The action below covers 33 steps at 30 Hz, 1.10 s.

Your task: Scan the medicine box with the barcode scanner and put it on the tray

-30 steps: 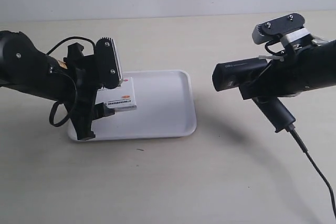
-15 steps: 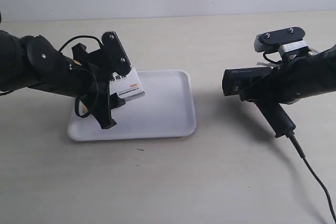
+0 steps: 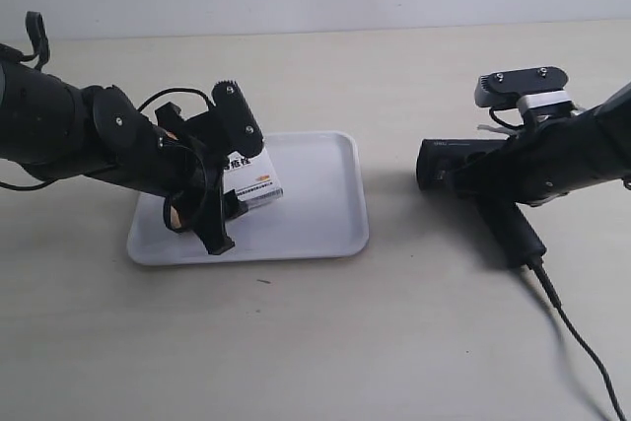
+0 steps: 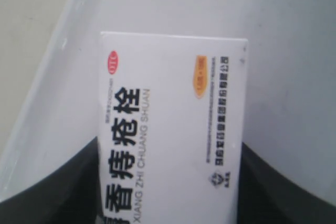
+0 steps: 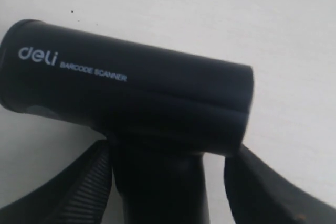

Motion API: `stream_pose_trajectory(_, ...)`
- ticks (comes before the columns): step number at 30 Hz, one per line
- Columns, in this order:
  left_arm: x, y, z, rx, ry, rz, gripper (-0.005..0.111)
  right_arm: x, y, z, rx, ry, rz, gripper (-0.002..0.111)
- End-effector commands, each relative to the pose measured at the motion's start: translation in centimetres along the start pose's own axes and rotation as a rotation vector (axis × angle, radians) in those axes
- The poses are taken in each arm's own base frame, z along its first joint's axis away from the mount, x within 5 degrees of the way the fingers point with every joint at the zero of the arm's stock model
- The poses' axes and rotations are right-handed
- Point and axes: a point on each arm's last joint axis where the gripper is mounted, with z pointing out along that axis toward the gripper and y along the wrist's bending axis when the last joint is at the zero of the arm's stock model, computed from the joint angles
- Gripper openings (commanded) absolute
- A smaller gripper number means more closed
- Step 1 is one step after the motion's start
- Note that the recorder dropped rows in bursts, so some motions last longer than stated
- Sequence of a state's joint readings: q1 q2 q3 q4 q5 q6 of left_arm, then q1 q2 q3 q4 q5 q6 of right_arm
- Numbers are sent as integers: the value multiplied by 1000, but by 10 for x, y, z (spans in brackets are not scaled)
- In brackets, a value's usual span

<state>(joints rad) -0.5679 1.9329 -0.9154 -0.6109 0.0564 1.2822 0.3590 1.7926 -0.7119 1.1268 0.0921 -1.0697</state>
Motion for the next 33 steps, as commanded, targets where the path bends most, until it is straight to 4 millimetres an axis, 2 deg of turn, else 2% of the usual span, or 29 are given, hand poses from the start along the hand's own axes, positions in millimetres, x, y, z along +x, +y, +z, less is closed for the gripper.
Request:
stream_pose_trajectory(1,-2,0,-1,3,-6,-17,36,2,0,6,4,17,-2,43)
stream_pose_trajectory(5,-1,-3,-1,37,6,8,61,2,0,5,4,14,7,54)
stream_pose_trajectory(11,-2,-2,-3,26,0,23,102,-3,3,-4,-24,-12,46,82)
stream_pose_trajectory(12,-4,0,-5,13,-9,24,105,-6,5,-9,-38,-25,39,85)
stream_pose_trajectory(14,-7,3,-11,-1,-25,24,105,-9,9,-18,-67,-43,8,87)
stream_pose_trajectory(19,-24,10,-49,-10,-102,-15,105,-26,16,-69,-96,-182,-123,86)
stream_pose_trajectory(23,-38,13,-96,-3,-187,-51,105,-32,22,-129,-100,-315,-122,84)
stream_pose_trajectory(26,-46,12,-133,0,-262,-76,102,-26,25,-171,-119,-375,-76,74)
stream_pose_trajectory(29,-48,8,-159,21,-317,-98,87,-12,29,-206,-146,-435,-69,54)
stream_pose_trajectory(31,-48,6,-172,26,-350,-118,68,3,31,-225,-156,-497,-77,39)
stream_pose_trajectory(33,-47,3,-180,26,-379,-155,43,21,30,-238,-156,-568,-73,25)
